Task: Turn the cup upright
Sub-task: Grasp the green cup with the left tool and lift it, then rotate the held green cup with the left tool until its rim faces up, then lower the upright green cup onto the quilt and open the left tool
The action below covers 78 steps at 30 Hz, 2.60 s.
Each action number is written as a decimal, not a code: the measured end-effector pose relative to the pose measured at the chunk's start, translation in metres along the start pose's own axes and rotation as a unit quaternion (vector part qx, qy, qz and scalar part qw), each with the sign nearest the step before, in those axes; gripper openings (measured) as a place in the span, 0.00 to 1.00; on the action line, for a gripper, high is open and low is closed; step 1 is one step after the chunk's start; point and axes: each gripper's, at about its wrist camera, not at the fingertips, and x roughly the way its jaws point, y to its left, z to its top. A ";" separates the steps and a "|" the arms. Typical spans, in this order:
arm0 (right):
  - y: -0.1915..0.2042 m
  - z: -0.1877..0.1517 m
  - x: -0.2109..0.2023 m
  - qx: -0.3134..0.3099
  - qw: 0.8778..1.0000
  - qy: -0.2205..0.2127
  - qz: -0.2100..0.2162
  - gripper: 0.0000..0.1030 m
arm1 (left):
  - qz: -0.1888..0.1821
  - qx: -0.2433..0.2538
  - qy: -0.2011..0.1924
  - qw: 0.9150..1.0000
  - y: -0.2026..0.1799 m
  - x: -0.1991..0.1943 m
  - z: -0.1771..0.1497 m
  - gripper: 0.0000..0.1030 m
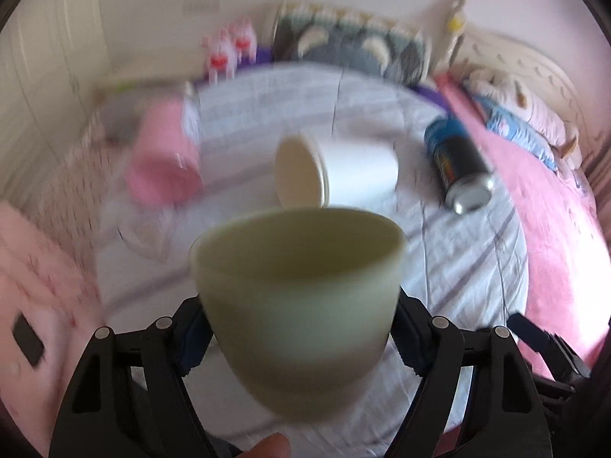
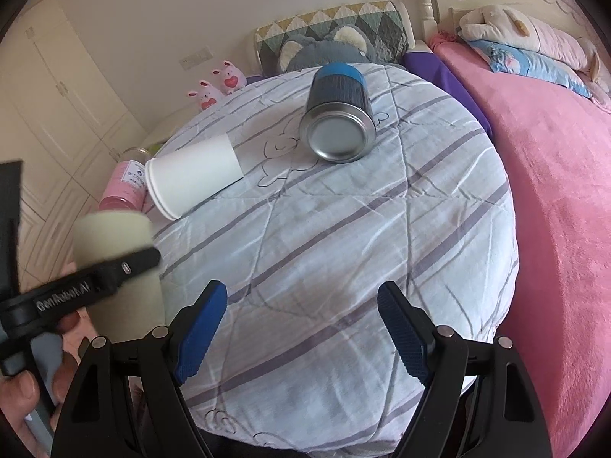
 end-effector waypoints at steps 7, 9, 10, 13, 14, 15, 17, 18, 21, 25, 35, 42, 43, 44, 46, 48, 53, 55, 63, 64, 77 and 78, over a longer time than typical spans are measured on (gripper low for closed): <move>0.013 -0.011 -0.015 -0.002 1.000 -0.011 -0.019 0.80 | 0.007 0.033 -0.088 0.996 0.010 0.001 0.005 0.77; 0.014 -0.015 -0.017 0.001 1.000 -0.010 -0.026 0.80 | -0.001 0.036 -0.084 0.996 0.011 0.004 0.005 0.77; 0.015 -0.018 -0.018 0.003 0.999 -0.009 -0.030 0.80 | -0.002 0.040 -0.082 0.996 0.011 0.001 0.003 0.77; 0.014 -0.024 -0.022 0.011 0.999 -0.008 -0.038 0.80 | 0.000 0.053 -0.076 0.996 0.009 -0.007 0.001 0.77; 0.015 -0.026 -0.022 0.013 0.999 -0.007 -0.040 0.80 | -0.001 0.056 -0.072 0.996 0.009 -0.010 0.000 0.77; 0.016 -0.027 -0.023 0.015 0.999 -0.007 -0.041 0.80 | -0.001 0.058 -0.065 0.996 0.010 -0.013 0.000 0.77; 0.018 -0.028 -0.024 0.013 0.999 -0.007 -0.045 0.80 | -0.003 0.059 -0.056 0.997 0.012 -0.018 -0.001 0.77; 0.019 -0.029 -0.025 0.012 0.999 -0.007 -0.046 0.80 | -0.002 0.059 -0.052 0.997 0.014 -0.021 -0.002 0.77; 0.025 -0.033 -0.029 0.010 0.999 -0.010 -0.048 0.80 | -0.001 0.064 -0.041 0.997 0.019 -0.029 -0.006 0.77; 0.032 -0.038 -0.033 0.009 0.998 -0.015 -0.053 0.80 | 0.000 0.073 -0.040 0.997 0.024 -0.034 -0.014 0.77; 0.045 -0.065 -0.033 0.019 0.998 -0.012 -0.066 0.80 | 0.010 0.099 -0.065 0.993 0.021 -0.003 -0.034 0.77; 0.052 -0.077 -0.037 0.018 0.996 -0.014 -0.082 0.80 | -0.003 0.106 -0.117 0.987 0.026 0.000 -0.036 0.77; 0.053 -0.079 -0.037 0.019 0.996 -0.014 -0.085 0.80 | -0.002 0.110 -0.123 0.986 0.025 0.001 -0.036 0.77; 0.054 -0.081 -0.037 0.018 0.996 -0.013 -0.088 0.80 | 0.000 0.117 -0.135 0.984 0.024 0.002 -0.037 0.77; 0.056 -0.083 -0.037 0.017 0.995 -0.012 -0.096 0.80 | 0.004 0.127 -0.158 0.979 0.021 0.003 -0.040 0.77; 0.058 -0.084 -0.037 0.017 0.995 -0.012 -0.101 0.80 | 0.011 0.140 -0.179 0.974 0.017 0.005 -0.044 0.77; 0.064 -0.084 -0.040 0.011 0.994 -0.013 -0.109 0.80 | 0.008 0.147 -0.198 0.969 0.019 0.009 -0.044 0.82; 0.066 -0.085 -0.040 0.010 0.994 -0.013 -0.111 0.80 | 0.008 0.145 -0.205 0.968 0.020 0.009 -0.044 0.84; 0.072 -0.084 -0.041 0.003 0.993 -0.013 -0.113 0.80 | 0.019 0.147 -0.237 0.960 0.020 0.006 -0.049 0.96; 0.072 -0.084 -0.042 0.003 0.993 -0.014 -0.114 0.80 | 0.020 0.147 -0.236 0.960 0.019 0.005 -0.049 0.96; 0.078 -0.083 -0.073 0.001 0.993 -0.056 -0.102 0.80 | 0.006 0.128 -0.222 0.967 0.034 -0.039 -0.055 0.98; 0.078 -0.083 -0.078 0.002 0.993 -0.064 -0.100 0.80 | 0.004 0.123 -0.220 0.968 0.038 -0.050 -0.056 0.99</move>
